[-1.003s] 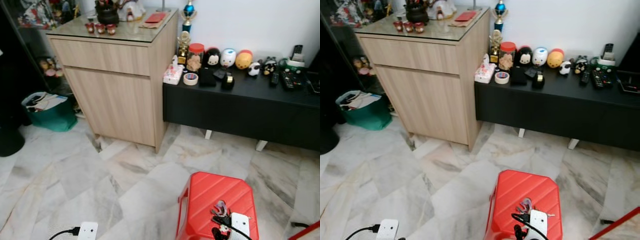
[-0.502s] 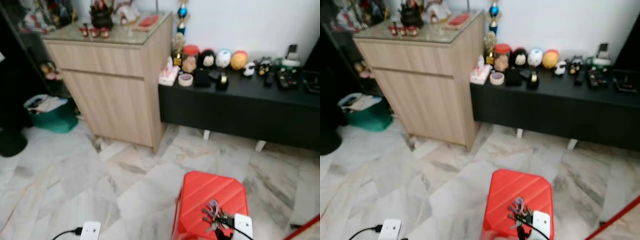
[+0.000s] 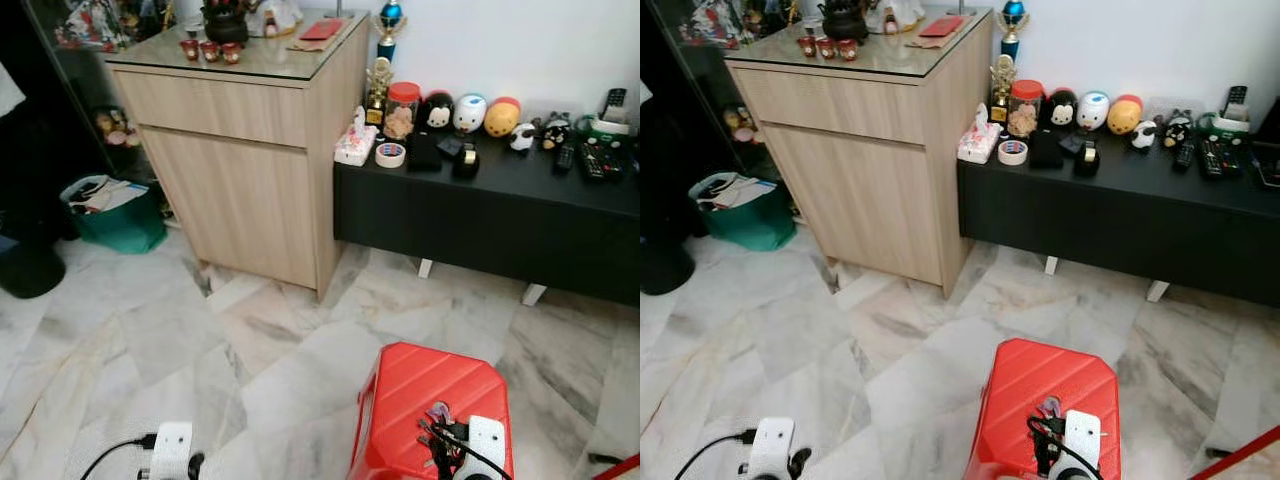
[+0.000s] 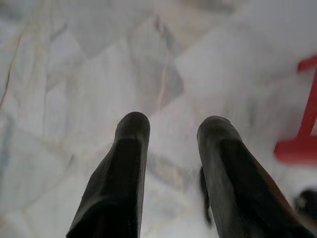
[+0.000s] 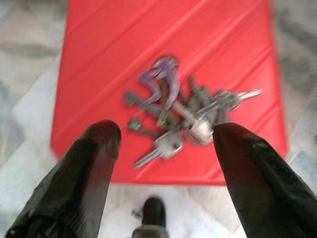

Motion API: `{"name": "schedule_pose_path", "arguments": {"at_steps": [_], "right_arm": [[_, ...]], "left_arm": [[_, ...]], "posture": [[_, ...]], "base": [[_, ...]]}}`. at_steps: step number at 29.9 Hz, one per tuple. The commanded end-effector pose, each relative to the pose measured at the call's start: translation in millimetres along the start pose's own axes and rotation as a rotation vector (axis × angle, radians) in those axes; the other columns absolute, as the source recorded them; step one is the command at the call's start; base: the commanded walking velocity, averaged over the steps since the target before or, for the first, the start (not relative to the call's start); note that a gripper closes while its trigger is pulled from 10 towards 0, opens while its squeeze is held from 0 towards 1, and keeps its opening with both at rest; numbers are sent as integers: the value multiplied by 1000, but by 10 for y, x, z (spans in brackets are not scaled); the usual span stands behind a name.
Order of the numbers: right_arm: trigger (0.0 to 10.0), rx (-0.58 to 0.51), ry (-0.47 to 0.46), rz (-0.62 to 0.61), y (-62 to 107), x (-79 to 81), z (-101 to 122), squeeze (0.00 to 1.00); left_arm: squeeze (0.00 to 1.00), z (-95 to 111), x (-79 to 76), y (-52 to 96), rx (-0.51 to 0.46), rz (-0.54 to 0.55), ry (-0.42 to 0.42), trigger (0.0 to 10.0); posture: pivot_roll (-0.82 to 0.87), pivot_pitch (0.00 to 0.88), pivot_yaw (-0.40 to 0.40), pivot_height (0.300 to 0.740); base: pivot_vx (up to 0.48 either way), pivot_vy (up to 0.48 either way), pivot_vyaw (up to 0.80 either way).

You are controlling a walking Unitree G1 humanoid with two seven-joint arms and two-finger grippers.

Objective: Hang keys on a hook

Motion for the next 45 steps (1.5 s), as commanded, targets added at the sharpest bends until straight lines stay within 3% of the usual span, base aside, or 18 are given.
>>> {"name": "schedule_pose_path", "arguments": {"at_steps": [1,3,5,6,12,14,19,25,33,45], "right_arm": [[10000,-38,2,-24,13,-38,21,0],[10000,-288,44,14,-124,216,732,0],[10000,-395,51,54,-105,333,923,0],[10000,-395,51,54,-105,333,923,0],[10000,-499,91,167,-22,421,992,0],[10000,-502,94,175,-14,421,985,0],[10000,-497,106,160,5,371,936,0],[10000,-491,109,147,4,394,932,0],[10000,-431,141,133,-37,384,899,0],[10000,-405,131,107,-75,395,943,0]], "left_arm": [[0,84,79,-11,-52,24,41,10000],[0,252,115,-32,-147,31,63,10000],[0,429,116,-22,-269,19,48,10000],[0,429,116,-22,-269,19,48,10000],[0,706,167,150,-525,15,43,10000],[0,721,163,174,-542,14,43,10000],[0,847,-3,265,-626,-40,23,10000],[0,934,-162,252,-634,-75,30,10000],[0,959,-137,284,-622,-85,19,10000],[0,937,-131,287,-594,-92,-4,10000]], "posture": [[27,47,0,740],[22,48,-1,740],[15,48,-6,740],[15,48,-6,740],[-7,36,-17,740],[-12,31,-21,740],[-4,18,-30,740],[-20,8,-26,740],[-20,0,-17,740],[-12,15,-17,672]], "base": [[0,0,0],[0,0,0],[0,0,0],[0,0,0],[0,0,0],[0,0,0],[0,0,0],[0,0,0],[0,0,0],[0,0,0]]}}
Point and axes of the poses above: a point about 5 cm out from each wrist's last joint towards the gripper, its own y axis pointing back from the gripper into the wrist, its own z axis along the axis of the wrist's last joint, x = y × z, the point moved 1 cm from there along -y, pointing out of the wrist towards the gripper, and after that the axes turned 4 degrees about -y, right-handed, at the moved point
